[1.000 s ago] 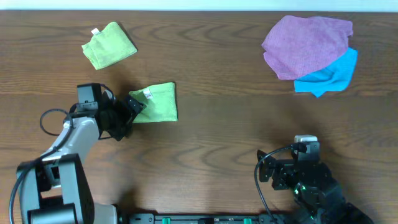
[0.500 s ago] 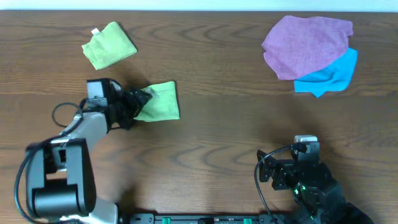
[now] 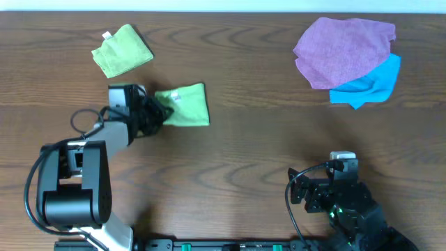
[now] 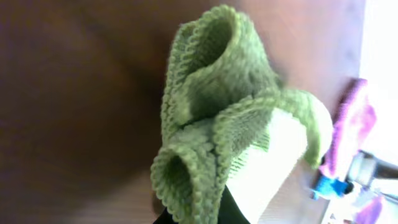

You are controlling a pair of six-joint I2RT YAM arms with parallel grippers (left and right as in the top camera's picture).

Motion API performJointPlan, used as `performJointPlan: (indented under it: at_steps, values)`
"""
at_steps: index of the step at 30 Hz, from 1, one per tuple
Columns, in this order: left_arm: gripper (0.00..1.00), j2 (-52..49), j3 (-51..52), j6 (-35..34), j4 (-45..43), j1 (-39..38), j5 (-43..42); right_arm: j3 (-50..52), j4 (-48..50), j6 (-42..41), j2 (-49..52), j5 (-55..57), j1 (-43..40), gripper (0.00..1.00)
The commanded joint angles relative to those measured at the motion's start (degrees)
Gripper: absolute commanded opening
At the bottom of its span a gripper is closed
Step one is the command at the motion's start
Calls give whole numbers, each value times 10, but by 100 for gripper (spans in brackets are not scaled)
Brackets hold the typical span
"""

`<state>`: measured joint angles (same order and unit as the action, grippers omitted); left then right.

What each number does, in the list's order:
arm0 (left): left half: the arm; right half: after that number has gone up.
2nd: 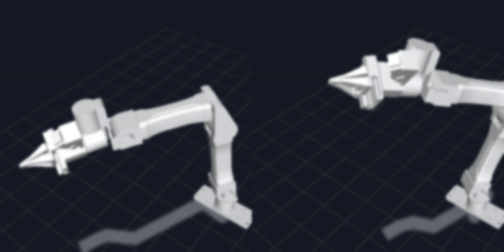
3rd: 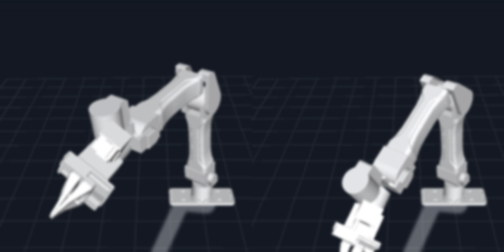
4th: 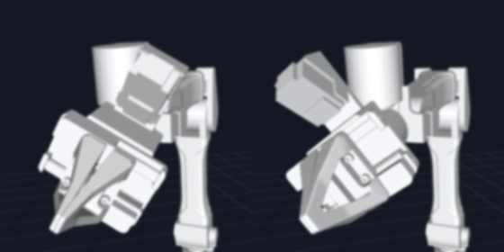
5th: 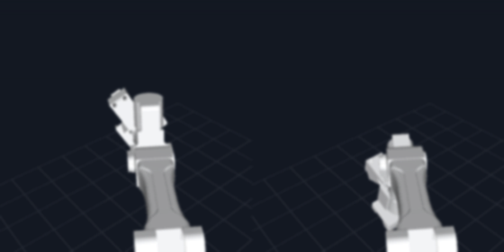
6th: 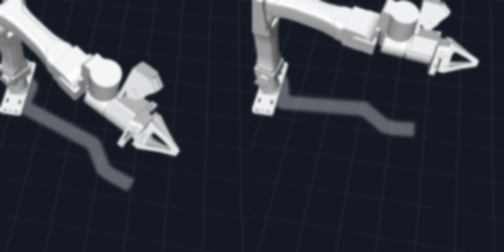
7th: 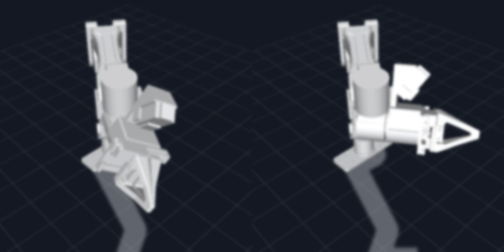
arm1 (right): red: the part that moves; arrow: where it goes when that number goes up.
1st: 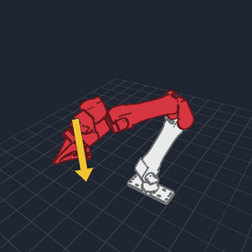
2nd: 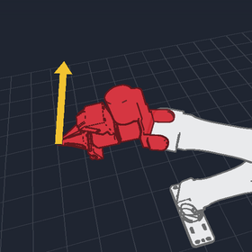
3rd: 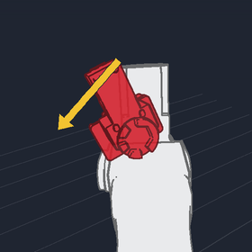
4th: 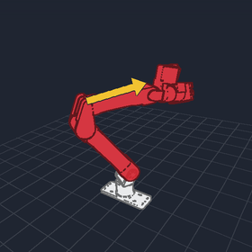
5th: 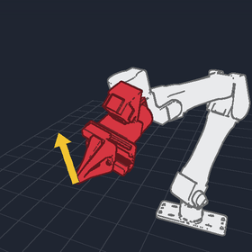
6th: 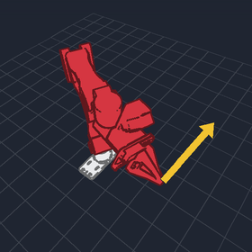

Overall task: Fold the cloth
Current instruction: 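Grasp the folded green cloth's left edge with the left gripper and lift it, then carry the held green cloth up-left toward the yellow-green cloth with the left gripper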

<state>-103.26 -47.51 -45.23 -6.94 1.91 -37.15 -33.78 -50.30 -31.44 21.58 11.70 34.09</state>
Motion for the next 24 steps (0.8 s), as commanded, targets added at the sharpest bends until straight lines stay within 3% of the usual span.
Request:
performJointPlan:
  at_steps: [1, 5, 9, 18, 24]
  values:
    - [6, 11, -75, -2, 11, 0, -23, 3, -1, -9, -2, 9, -4, 99]
    - [6, 17, -178, -2, 56, 1, 10, 3, -1, -9, -2, 9, -4, 99]
    - [6, 17, -267, 1, 104, 1, 98, 3, -1, -9, -2, 9, -4, 99]
    - [6, 15, -312, 31, 83, 6, 273, 3, -1, -9, -2, 9, -4, 99]
    - [6, -33, -312, 75, 24, 26, 292, 3, -1, -9, -2, 9, -4, 99]
